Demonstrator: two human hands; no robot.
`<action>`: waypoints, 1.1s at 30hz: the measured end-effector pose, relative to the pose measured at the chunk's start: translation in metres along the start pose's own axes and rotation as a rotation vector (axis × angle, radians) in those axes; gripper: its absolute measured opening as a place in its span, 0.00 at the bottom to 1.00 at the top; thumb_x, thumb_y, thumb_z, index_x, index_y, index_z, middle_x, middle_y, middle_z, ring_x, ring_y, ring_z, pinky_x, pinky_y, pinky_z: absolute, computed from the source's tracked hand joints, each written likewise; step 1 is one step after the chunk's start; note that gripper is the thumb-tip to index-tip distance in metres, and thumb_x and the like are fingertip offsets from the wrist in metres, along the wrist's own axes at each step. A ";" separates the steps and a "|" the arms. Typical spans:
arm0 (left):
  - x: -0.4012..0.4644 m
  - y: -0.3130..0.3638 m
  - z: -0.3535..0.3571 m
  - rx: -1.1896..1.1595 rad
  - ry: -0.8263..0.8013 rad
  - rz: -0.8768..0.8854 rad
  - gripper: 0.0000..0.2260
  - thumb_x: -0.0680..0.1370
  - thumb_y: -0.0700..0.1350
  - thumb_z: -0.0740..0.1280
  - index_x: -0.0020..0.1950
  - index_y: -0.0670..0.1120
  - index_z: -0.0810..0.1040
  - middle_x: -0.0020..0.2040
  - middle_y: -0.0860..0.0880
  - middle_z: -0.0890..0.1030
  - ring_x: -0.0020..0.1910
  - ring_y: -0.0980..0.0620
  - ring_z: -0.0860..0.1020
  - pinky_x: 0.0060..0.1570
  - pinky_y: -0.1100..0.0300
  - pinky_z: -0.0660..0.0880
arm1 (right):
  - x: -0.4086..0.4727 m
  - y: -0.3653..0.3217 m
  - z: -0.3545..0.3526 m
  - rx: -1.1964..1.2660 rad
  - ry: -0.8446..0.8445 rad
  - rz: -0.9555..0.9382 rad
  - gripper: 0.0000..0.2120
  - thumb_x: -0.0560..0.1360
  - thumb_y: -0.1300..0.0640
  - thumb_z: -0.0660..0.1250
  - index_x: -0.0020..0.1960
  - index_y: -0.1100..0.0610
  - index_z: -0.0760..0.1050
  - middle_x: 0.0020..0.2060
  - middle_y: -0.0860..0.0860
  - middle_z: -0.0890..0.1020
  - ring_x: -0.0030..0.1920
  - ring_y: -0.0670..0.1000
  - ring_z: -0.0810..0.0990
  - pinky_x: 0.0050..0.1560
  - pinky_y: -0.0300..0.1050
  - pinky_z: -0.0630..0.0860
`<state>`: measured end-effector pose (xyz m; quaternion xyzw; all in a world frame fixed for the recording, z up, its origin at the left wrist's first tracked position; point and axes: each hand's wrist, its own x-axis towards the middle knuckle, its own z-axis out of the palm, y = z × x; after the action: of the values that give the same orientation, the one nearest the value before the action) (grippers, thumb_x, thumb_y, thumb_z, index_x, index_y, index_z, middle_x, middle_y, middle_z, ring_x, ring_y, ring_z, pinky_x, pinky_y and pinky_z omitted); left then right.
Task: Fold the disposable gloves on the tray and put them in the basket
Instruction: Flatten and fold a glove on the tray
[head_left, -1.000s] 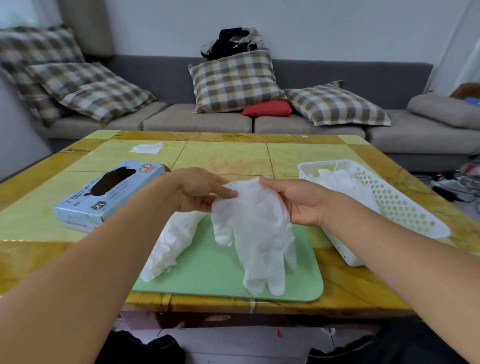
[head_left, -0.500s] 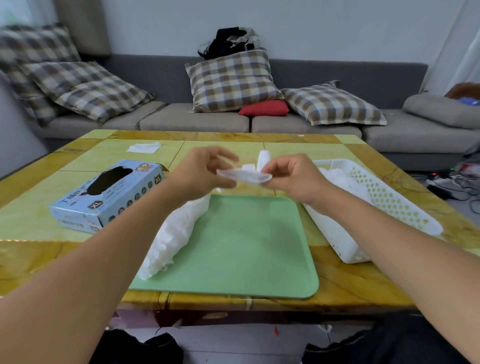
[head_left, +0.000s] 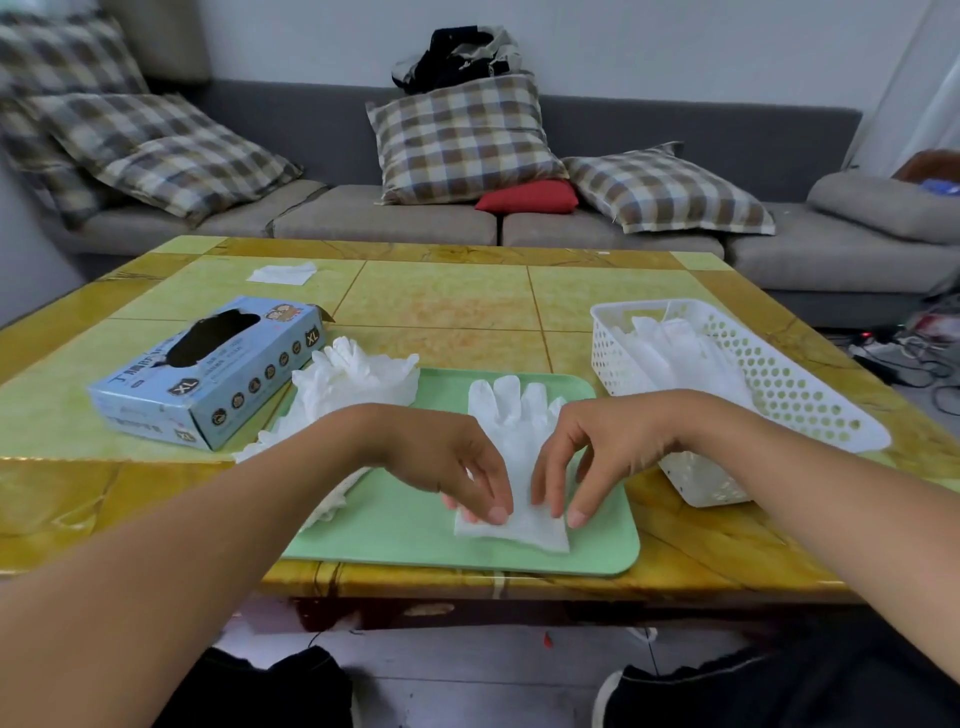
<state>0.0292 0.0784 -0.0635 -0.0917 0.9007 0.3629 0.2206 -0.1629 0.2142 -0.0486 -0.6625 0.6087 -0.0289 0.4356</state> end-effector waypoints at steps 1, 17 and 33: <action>-0.001 0.000 -0.003 -0.040 -0.006 0.009 0.11 0.77 0.48 0.74 0.60 0.49 0.84 0.54 0.52 0.86 0.53 0.55 0.83 0.56 0.59 0.79 | -0.002 0.000 -0.003 0.051 0.029 -0.003 0.08 0.73 0.56 0.78 0.51 0.55 0.87 0.53 0.46 0.87 0.59 0.43 0.82 0.63 0.41 0.75; -0.060 -0.056 -0.053 0.060 0.686 -0.147 0.06 0.79 0.46 0.71 0.56 0.51 0.85 0.50 0.57 0.85 0.48 0.63 0.82 0.50 0.64 0.78 | 0.081 -0.050 0.000 -0.387 0.660 0.001 0.16 0.76 0.45 0.72 0.60 0.51 0.82 0.57 0.45 0.83 0.56 0.48 0.81 0.55 0.47 0.78; -0.128 -0.119 -0.029 -0.006 0.531 -0.441 0.27 0.74 0.45 0.77 0.69 0.58 0.72 0.60 0.57 0.76 0.51 0.54 0.81 0.53 0.57 0.78 | 0.163 -0.102 0.045 -0.249 0.575 -0.208 0.04 0.75 0.58 0.74 0.49 0.55 0.87 0.46 0.48 0.87 0.48 0.47 0.83 0.54 0.47 0.78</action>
<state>0.1719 -0.0268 -0.0579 -0.3761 0.8841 0.2726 0.0514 -0.0156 0.0908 -0.0948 -0.7340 0.6345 -0.1845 0.1566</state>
